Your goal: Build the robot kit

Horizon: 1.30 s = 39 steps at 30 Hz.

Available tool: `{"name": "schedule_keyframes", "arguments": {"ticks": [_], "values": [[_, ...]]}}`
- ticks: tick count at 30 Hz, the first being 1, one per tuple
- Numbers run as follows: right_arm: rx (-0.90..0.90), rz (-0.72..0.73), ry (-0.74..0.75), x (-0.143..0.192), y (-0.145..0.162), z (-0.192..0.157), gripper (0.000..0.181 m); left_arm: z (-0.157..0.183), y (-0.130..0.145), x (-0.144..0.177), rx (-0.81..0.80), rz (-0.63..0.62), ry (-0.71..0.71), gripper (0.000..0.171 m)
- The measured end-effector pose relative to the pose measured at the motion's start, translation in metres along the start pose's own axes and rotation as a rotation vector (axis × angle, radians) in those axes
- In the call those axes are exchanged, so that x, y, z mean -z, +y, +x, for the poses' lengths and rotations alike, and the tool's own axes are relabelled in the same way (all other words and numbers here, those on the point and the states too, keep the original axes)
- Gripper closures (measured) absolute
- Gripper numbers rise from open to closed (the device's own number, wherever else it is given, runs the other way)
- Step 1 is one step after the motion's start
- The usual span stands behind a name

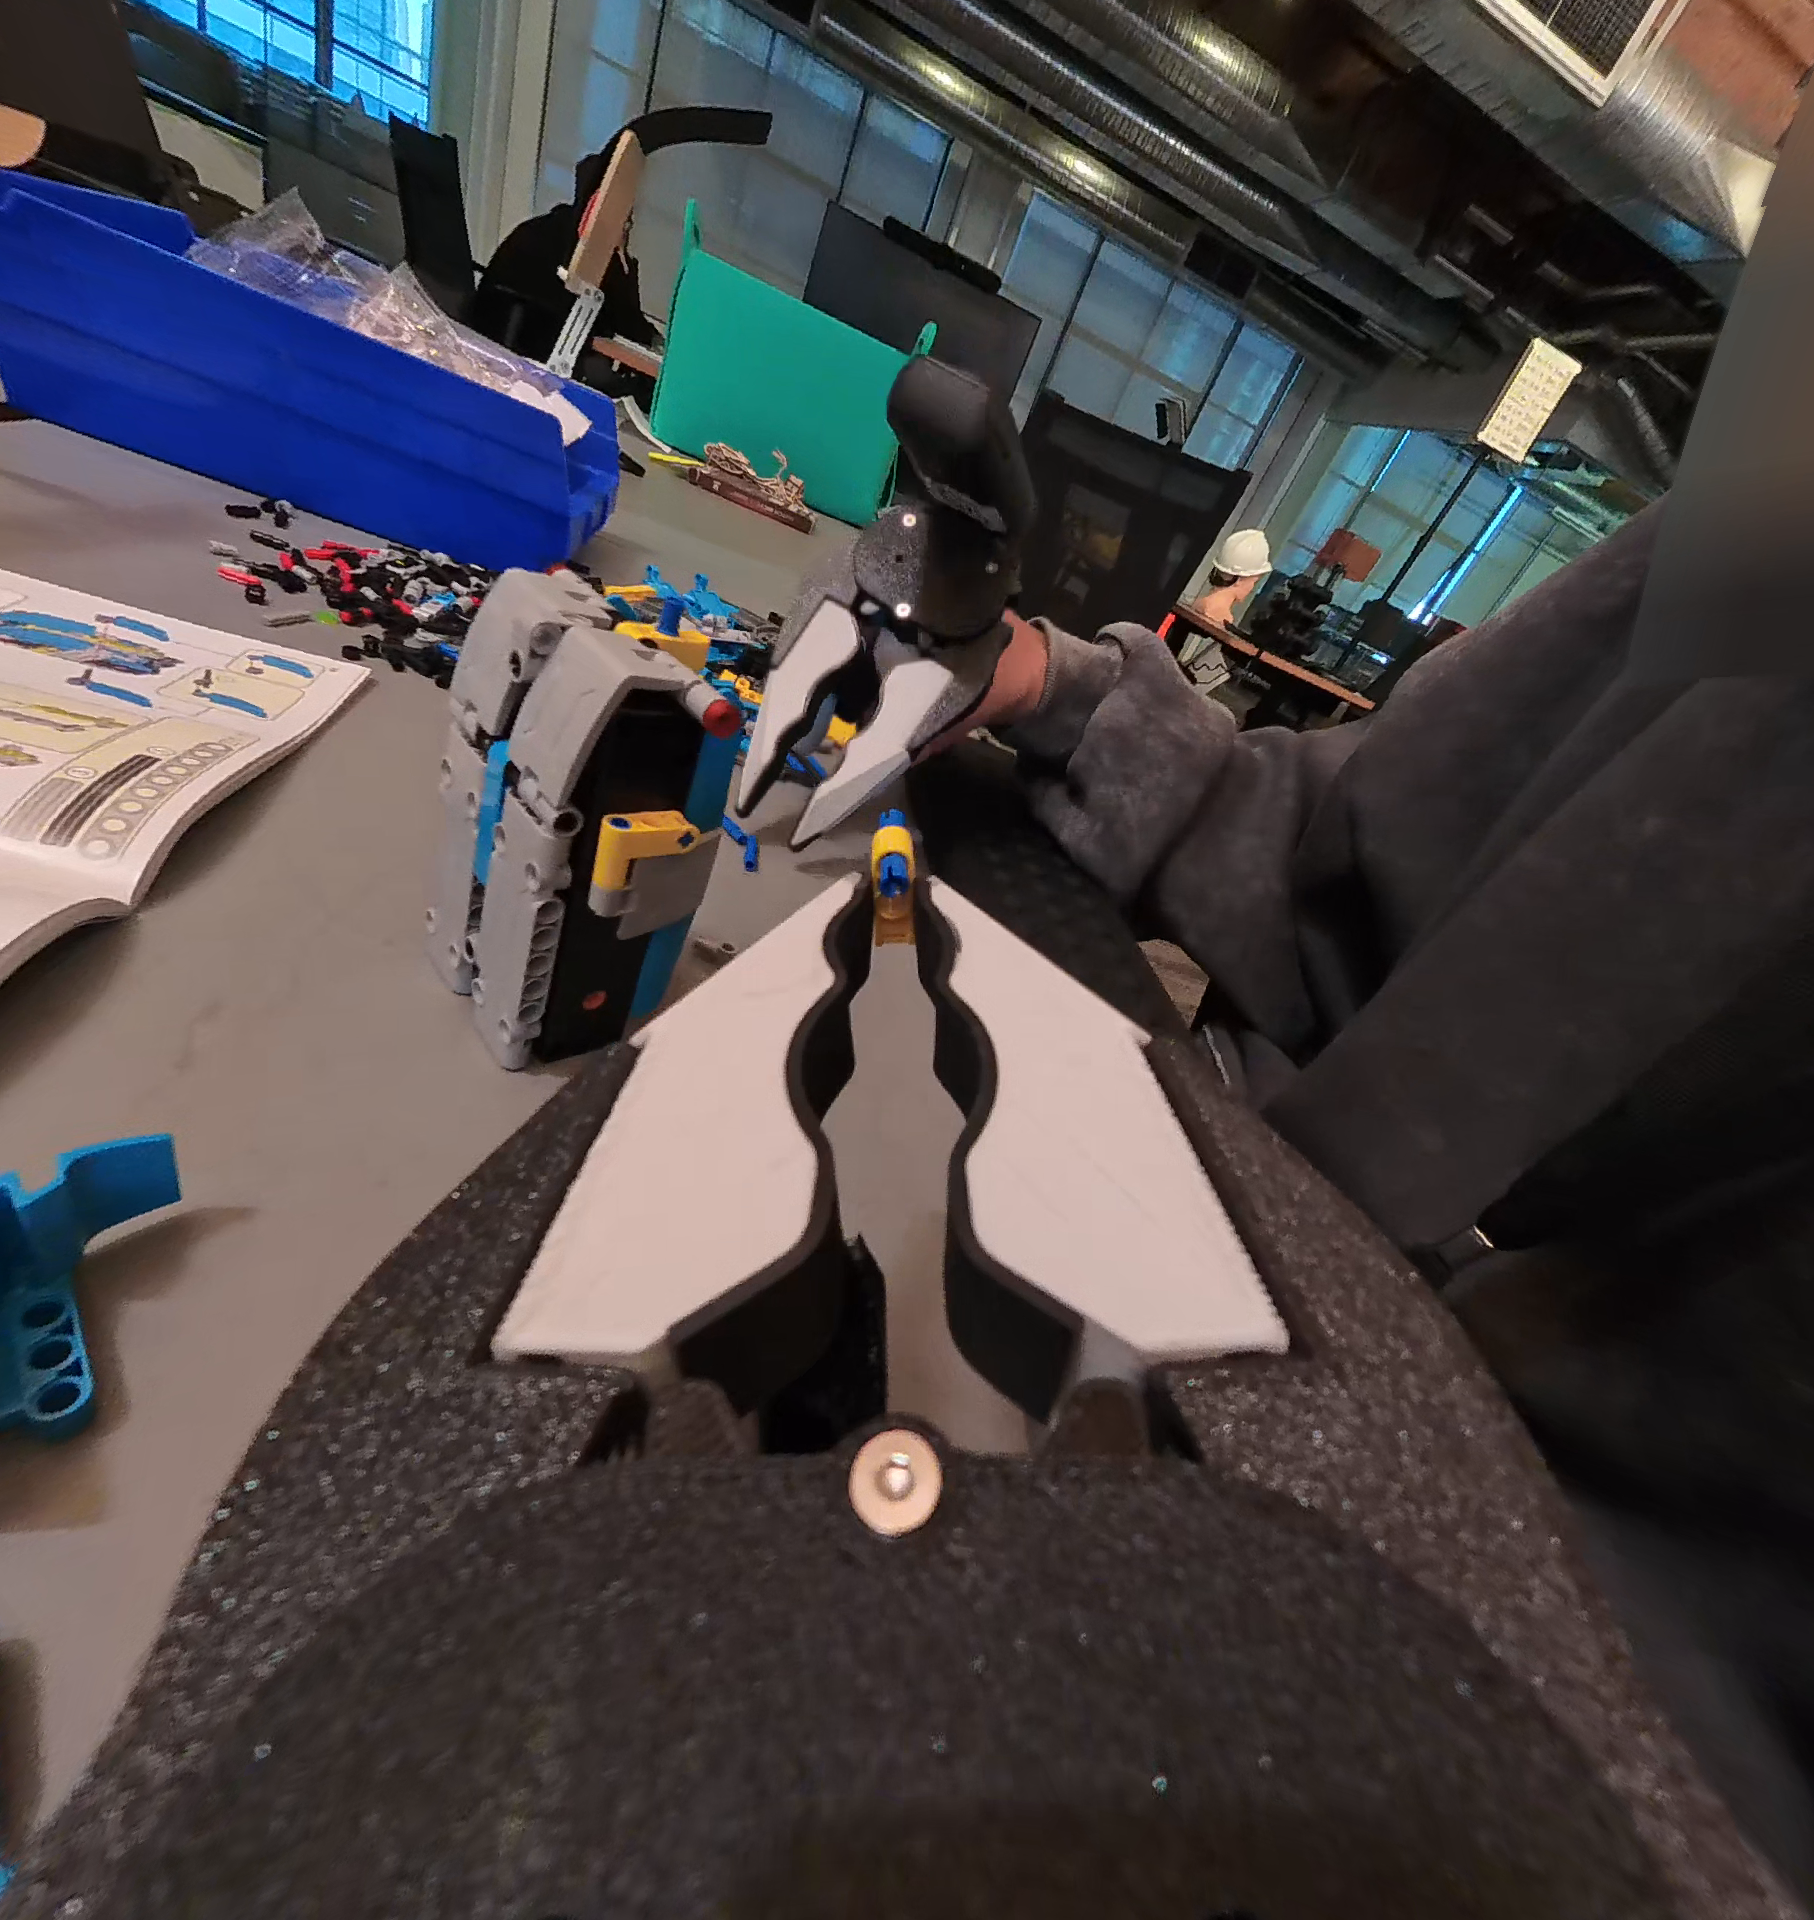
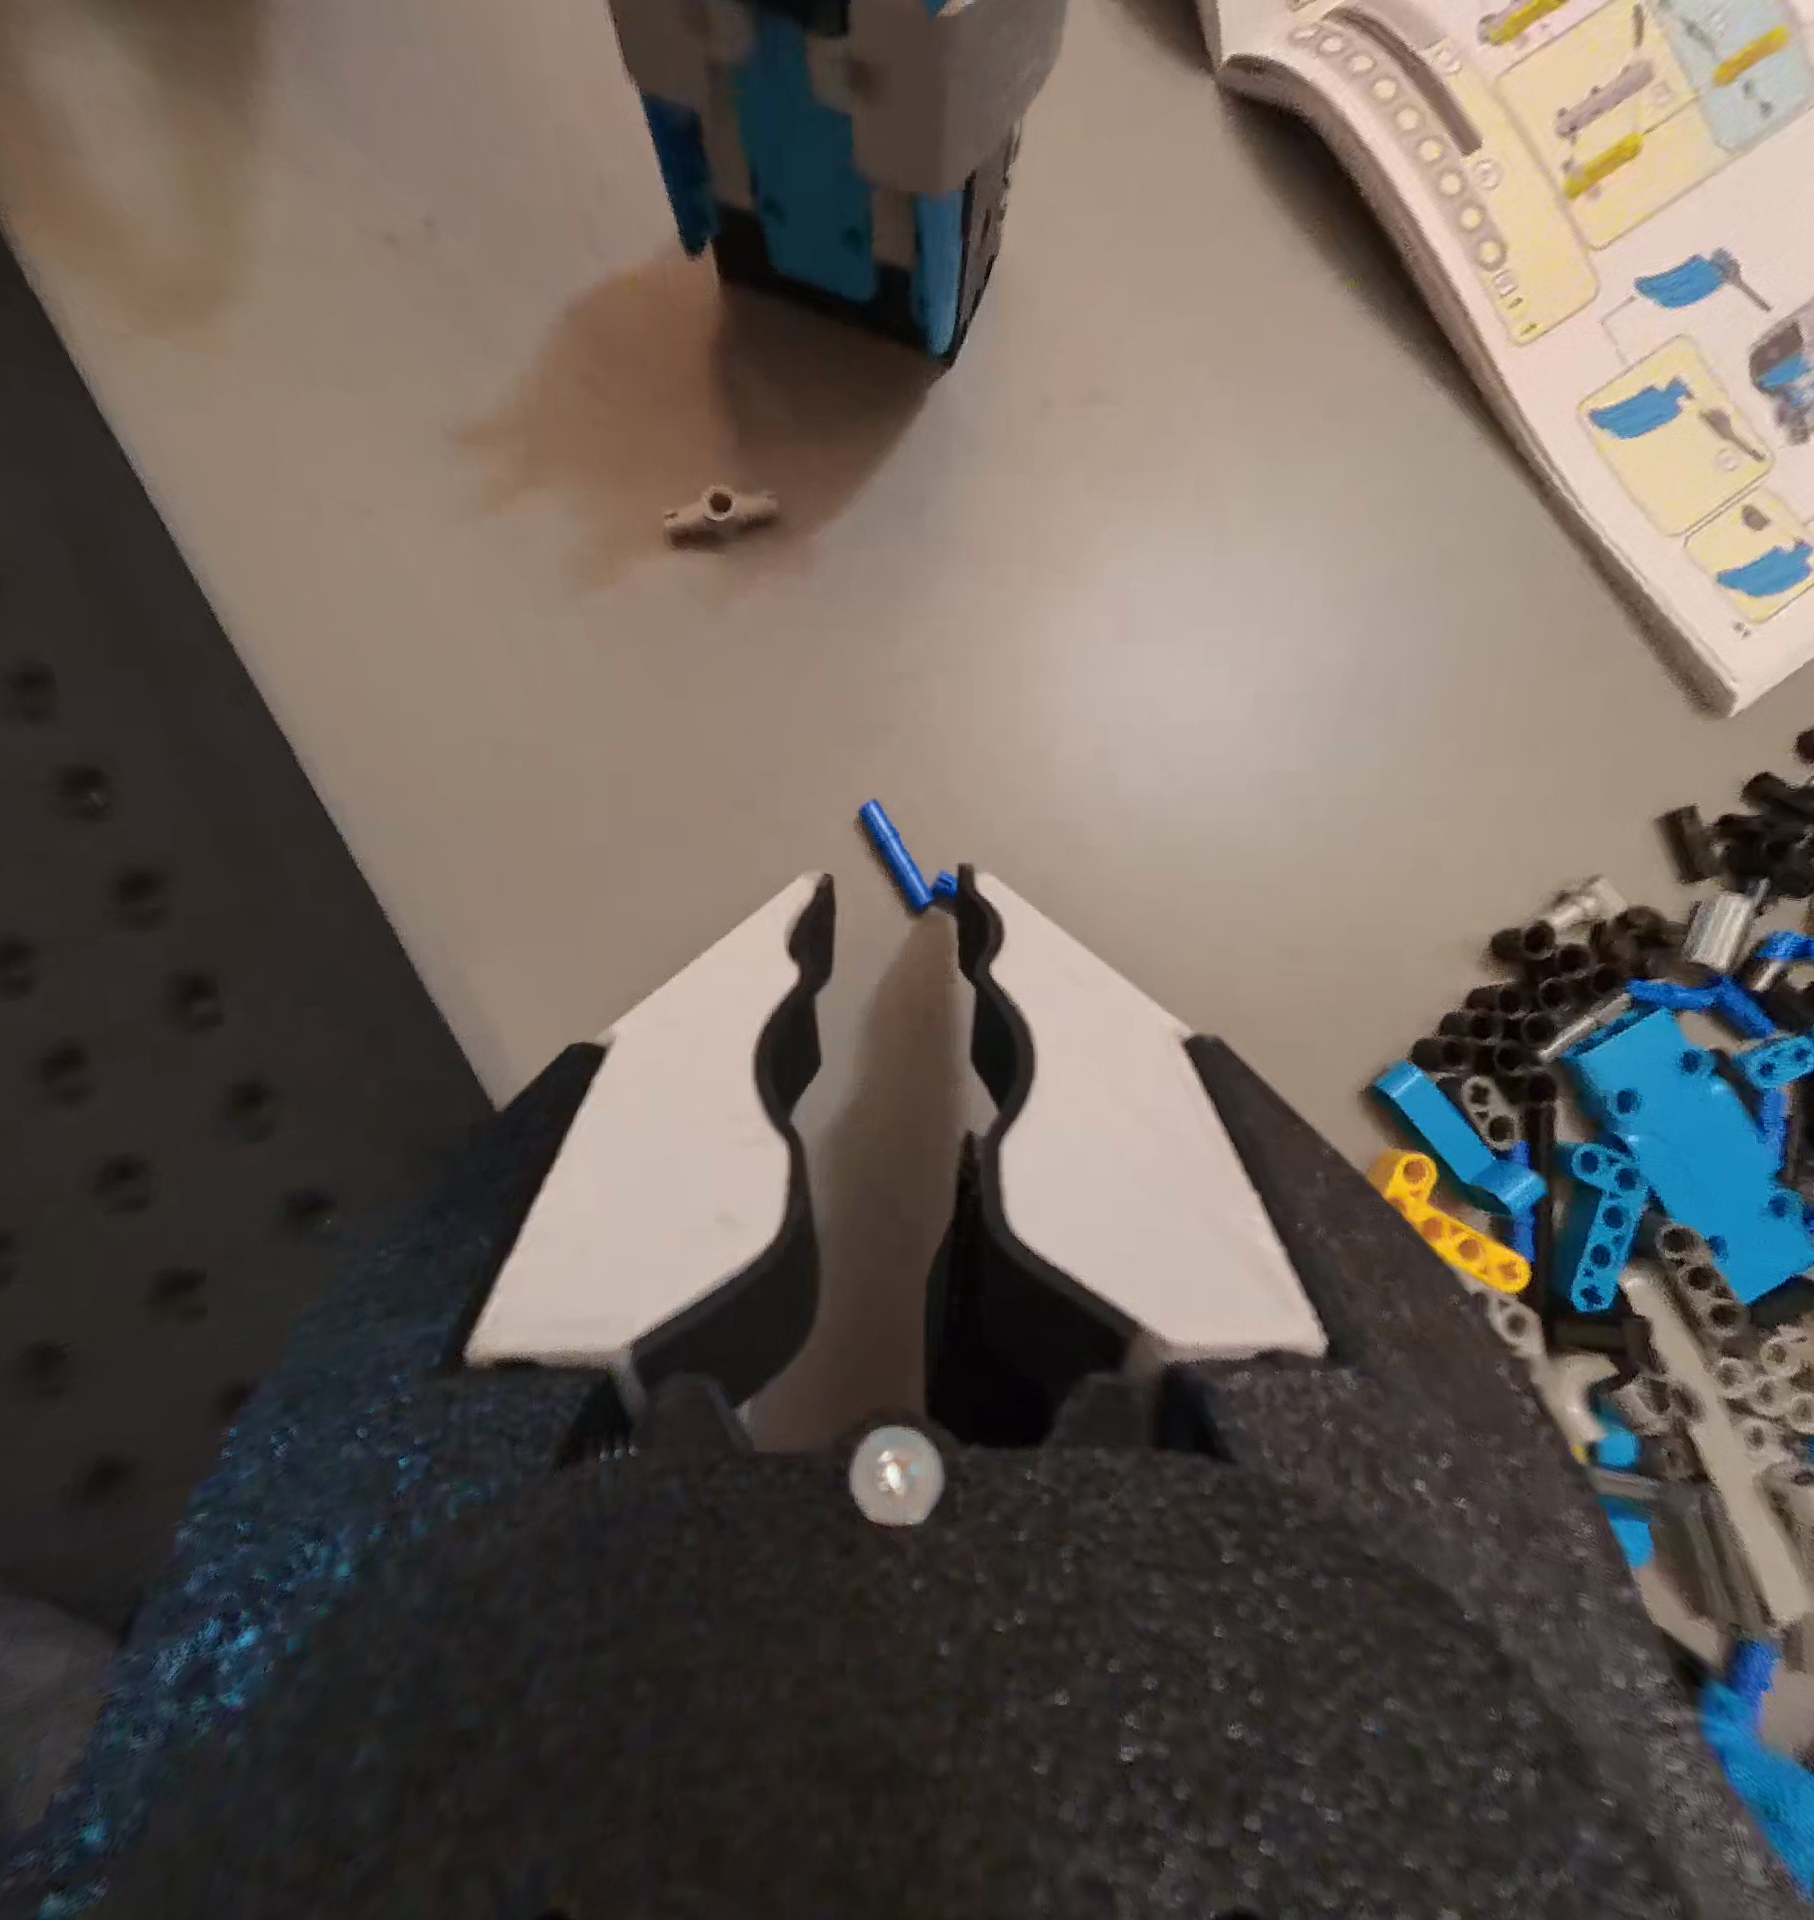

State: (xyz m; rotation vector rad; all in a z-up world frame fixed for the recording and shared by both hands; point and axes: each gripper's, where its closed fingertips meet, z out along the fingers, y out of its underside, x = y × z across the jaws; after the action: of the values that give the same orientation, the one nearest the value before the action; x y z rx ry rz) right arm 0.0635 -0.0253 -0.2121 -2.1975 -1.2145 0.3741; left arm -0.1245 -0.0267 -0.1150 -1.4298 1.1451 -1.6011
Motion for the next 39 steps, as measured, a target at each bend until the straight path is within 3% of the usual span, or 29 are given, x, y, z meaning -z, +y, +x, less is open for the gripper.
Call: {"name": "schedule_keyframes", "arguments": {"ticks": [3, 11, 15, 17, 20, 22, 25, 39], "values": [[0.081, -0.053, 0.034, -0.007, -0.001, -0.002, 0.164, 0.001, 0.001, -0.001, -0.006, -0.008, 0.005, 0.165], [-0.027, -0.184, -0.107, -0.015, 0.001, -0.004, 0.174, 0.002, 0.003, -0.002, 0.0, -0.017, 0.012, 0.165], [-0.016, -0.244, -0.099, -0.015, -0.002, -0.005, 0.177, 0.0, 0.002, -0.002, -0.019, -0.009, -0.018, 0.165], [-0.008, -0.043, -0.164, -0.012, -0.042, -0.025, 0.177, -0.002, 0.0, -0.001, -0.041, 0.006, -0.06, 0.165], [-0.041, 0.425, -0.262, 0.011, -0.137, -0.06, 0.177, 0.001, -0.002, -0.004, -0.093, 0.027, -0.096, 0.165], [-0.112, 0.551, -0.312, 0.007, -0.166, -0.08, 0.177, 0.005, -0.004, -0.005, -0.095, 0.048, -0.105, 0.165], [-0.2, 0.608, -0.395, -0.014, -0.183, -0.106, 0.177, 0.004, -0.008, -0.003, -0.104, 0.074, -0.127, 0.165], [-0.409, 0.658, -0.51, -0.028, -0.193, -0.107, 0.177, -0.003, -0.01, 0.0, -0.203, 0.075, -0.218, 0.165]]}}
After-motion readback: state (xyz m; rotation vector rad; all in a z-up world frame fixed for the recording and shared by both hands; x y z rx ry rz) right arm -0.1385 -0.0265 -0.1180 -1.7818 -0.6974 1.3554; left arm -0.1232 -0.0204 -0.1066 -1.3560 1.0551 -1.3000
